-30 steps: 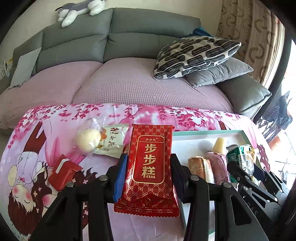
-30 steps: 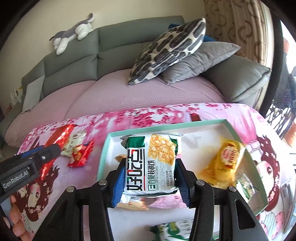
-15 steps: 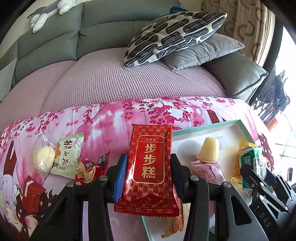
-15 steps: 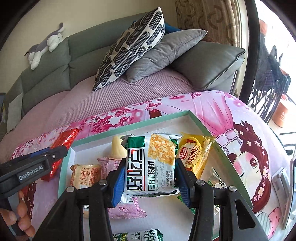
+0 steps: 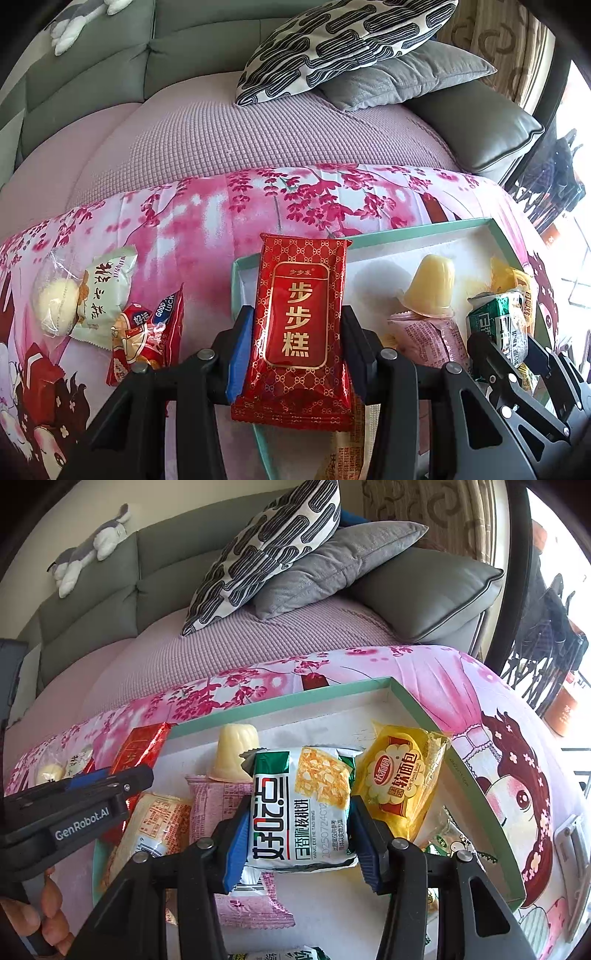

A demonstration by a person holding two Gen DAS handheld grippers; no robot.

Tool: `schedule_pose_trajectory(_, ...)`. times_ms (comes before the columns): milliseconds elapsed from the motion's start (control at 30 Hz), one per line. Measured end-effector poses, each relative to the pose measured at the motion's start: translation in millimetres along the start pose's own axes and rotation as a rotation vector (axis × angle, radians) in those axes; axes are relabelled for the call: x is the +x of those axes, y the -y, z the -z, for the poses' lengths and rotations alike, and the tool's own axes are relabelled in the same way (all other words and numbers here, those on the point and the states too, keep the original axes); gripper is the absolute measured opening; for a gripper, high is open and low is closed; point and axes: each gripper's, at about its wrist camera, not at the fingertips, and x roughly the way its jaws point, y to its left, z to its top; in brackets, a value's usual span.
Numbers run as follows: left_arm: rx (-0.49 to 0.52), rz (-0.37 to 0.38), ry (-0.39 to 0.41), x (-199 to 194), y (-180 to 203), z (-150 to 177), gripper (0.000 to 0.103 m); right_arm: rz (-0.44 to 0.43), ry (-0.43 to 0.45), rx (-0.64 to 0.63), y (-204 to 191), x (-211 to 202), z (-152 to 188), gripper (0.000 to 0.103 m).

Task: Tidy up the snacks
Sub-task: 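Carry the red bag and biscuit pack over the tray with both grippers, then open both grippers to drop the red bag and biscuit pack in the tray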

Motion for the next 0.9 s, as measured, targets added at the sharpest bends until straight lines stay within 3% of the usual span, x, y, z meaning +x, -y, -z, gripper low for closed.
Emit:
schedule_pose_trajectory(133,0.000,0.002,-0.004,-2,1,0,0.048,-0.001,-0.009,-0.001,0,1,0,0.053)
schedule_pose_trajectory(267,-0.010,0.022,-0.013,-4,2,1,0.056,-0.001,-0.014,-0.002,0,1,-1,0.053)
schedule_pose_trajectory(500,-0.019,0.038,0.010,-24,2,1,0.063,-0.001,-0.016,0.001,-1,-5,-3,0.066)
schedule_pose_trajectory(900,-0.054,0.007,0.076,-67,-15,7,0.068,0.002,0.006,0.019,1,-40,-6,0.066)
